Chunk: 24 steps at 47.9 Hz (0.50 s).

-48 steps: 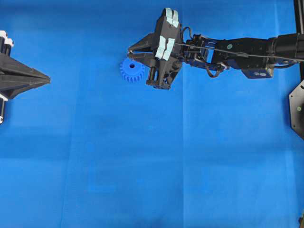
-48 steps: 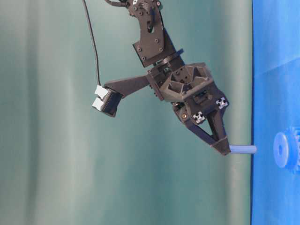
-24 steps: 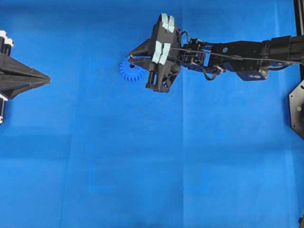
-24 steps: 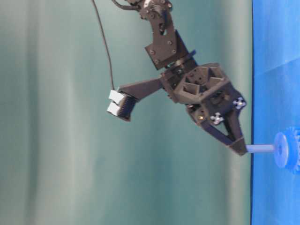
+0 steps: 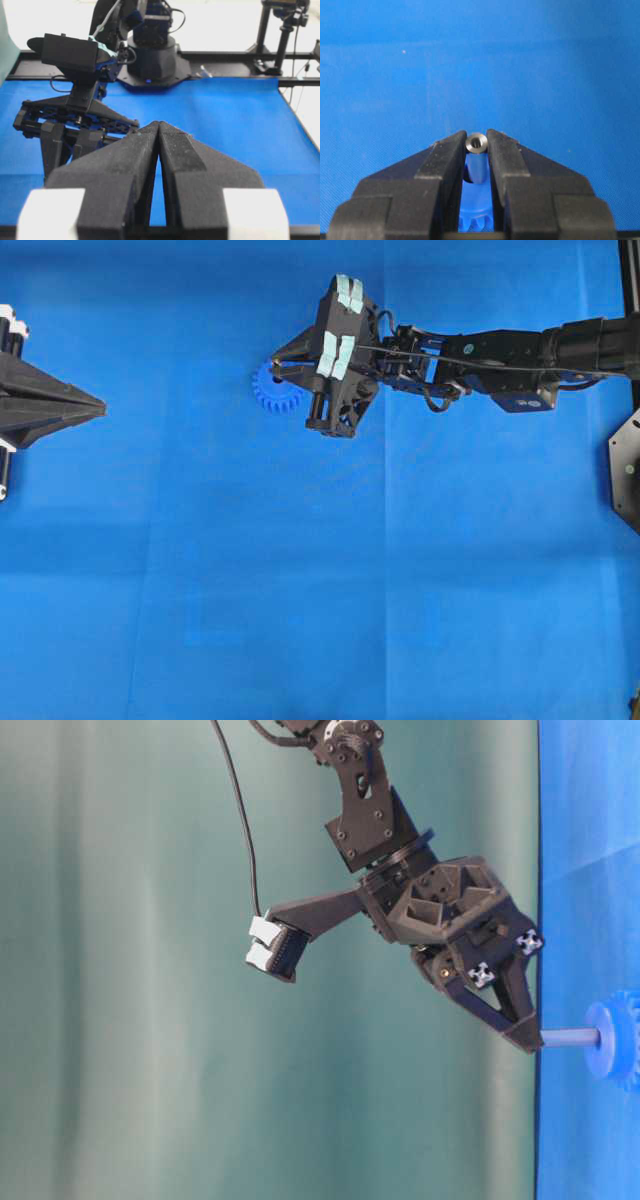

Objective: Insert the shaft placed at a random location into the center hole of the small gear at another random location.
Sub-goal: 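Align the held shaft above the gear hole with the right gripper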

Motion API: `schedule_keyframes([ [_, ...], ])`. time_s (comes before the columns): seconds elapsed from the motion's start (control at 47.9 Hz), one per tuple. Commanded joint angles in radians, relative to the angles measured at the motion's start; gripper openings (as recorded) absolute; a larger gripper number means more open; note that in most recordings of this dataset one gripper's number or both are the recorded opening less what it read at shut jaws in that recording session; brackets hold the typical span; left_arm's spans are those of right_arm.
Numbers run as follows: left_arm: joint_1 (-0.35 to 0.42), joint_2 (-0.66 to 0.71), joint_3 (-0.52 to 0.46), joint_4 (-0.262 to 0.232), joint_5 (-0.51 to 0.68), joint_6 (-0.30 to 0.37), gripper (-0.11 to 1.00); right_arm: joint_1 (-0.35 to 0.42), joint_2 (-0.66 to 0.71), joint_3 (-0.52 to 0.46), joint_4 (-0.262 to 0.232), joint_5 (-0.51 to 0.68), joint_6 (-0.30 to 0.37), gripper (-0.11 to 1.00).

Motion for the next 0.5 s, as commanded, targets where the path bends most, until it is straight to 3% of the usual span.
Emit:
schedule_keyframes([
  [0.0, 0.002, 0.005, -0.009, 0.002, -0.006, -0.002, 0.0, 0.0, -0.02, -0.011, 0.002, -0.009, 0.002, 0.04],
  [0.48, 0.002, 0.005, -0.009, 0.002, -0.006, -0.002, 0.0, 0.0, -0.098, -0.011, -0.003, 0.005, -0.003, 0.04],
])
